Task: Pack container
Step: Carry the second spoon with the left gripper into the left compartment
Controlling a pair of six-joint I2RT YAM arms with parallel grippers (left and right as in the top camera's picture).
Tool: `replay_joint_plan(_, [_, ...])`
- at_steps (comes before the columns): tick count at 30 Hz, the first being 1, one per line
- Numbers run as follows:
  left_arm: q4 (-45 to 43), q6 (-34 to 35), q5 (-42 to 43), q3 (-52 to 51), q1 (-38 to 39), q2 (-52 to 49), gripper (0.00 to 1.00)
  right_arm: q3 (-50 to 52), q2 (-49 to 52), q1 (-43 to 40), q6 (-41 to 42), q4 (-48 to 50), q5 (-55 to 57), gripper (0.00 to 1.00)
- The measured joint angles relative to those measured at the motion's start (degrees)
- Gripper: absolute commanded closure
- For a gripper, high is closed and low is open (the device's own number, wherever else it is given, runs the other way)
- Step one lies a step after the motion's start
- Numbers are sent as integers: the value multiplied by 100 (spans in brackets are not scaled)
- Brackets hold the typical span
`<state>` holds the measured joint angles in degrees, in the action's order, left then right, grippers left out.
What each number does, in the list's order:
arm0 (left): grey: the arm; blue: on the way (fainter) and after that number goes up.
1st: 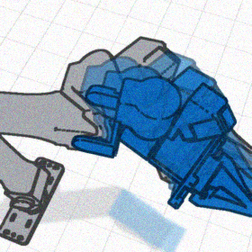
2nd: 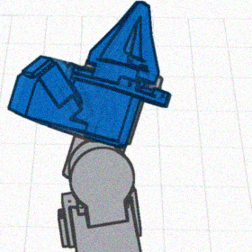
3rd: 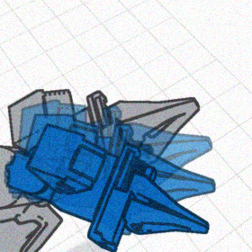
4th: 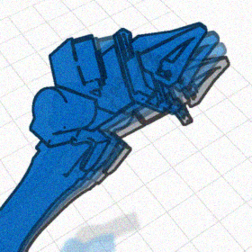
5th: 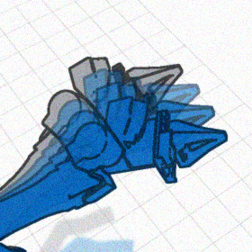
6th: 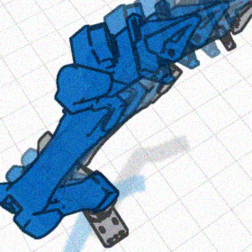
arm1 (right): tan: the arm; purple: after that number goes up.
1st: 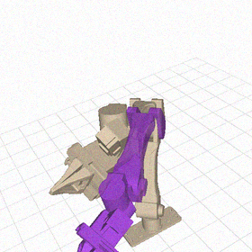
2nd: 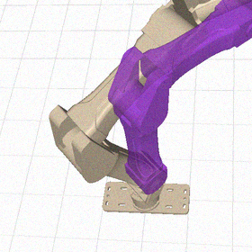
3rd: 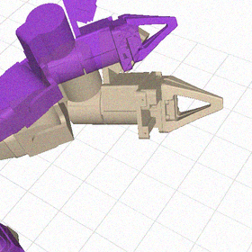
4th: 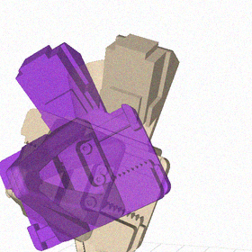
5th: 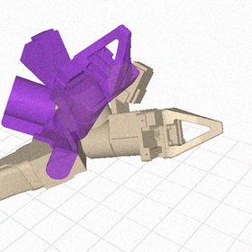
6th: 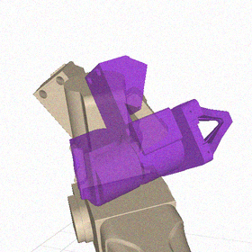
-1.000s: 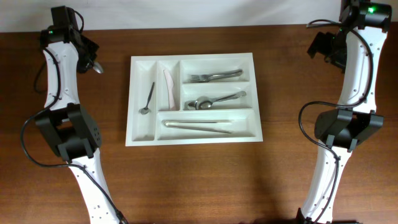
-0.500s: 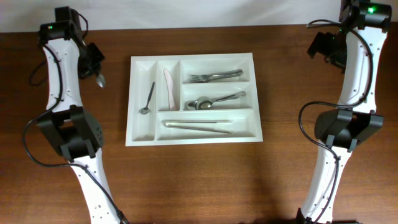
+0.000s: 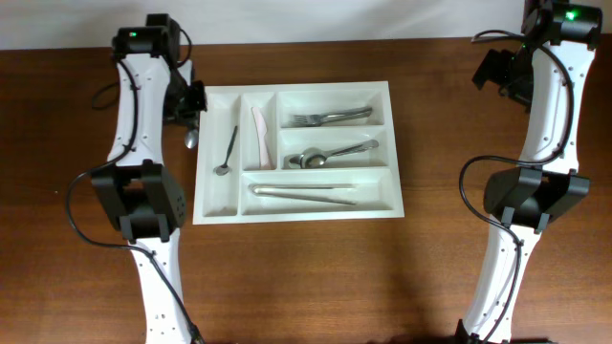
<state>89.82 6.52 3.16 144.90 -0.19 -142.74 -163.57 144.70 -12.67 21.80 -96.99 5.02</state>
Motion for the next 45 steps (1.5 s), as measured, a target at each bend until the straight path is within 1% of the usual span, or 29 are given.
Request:
replay_joint_plan(8, [358,-319,-37,0,144,0,98,0,0,0,0,0,0,1])
replay_joint_plan(13, [391,-398,-50,0,313,0,98,0,0,0,2,0,0,1])
replay_joint_plan(16, [304,-398,-57,0,457,0,98,0,0,0,2,0,0,1])
replay_joint_plan(19, [37,-398,-55,-2,599,0,98,0,0,0,0,0,0,1])
replay_joint_plan(23, [-197,-398,-57,-83,654,0,98,0,0,0,0,0,0,1])
replay_joint_plan(29, [-468,-398,-68,-651,588,0,98,0,0,0,0,0,0,1])
replay_joint_plan(36, [-511,-396,-98,-1040,586,0,97,0,0,0,4,0,0,1])
replay_joint_plan(37, [-514,-396,-101,-1051,586,0,93,0,0,0,4,0,0,1])
replay_joint_plan(38, [-522,-396,-103,-1051,584,0,85,0,0,0,-2,0,0,1])
replay_joint_plan(40, [-525,-411,-109,-1051,584,0,63,0,0,0,2,0,0,1])
replay_joint_plan(41, [-522,-415,-114,-1051,586,0,55,0,0,0,0,0,0,1])
replay_joint_plan(43, [-516,-428,-122,-1051,586,0,44,0,0,0,0,0,0,1])
replay_joint_plan(44, [-518,-424,-125,-1051,590,0,41,0,0,0,2,0,0,1])
replay_joint_plan(45, [-514,-422,-122,-1051,592,0,39,0,0,0,0,0,0,1])
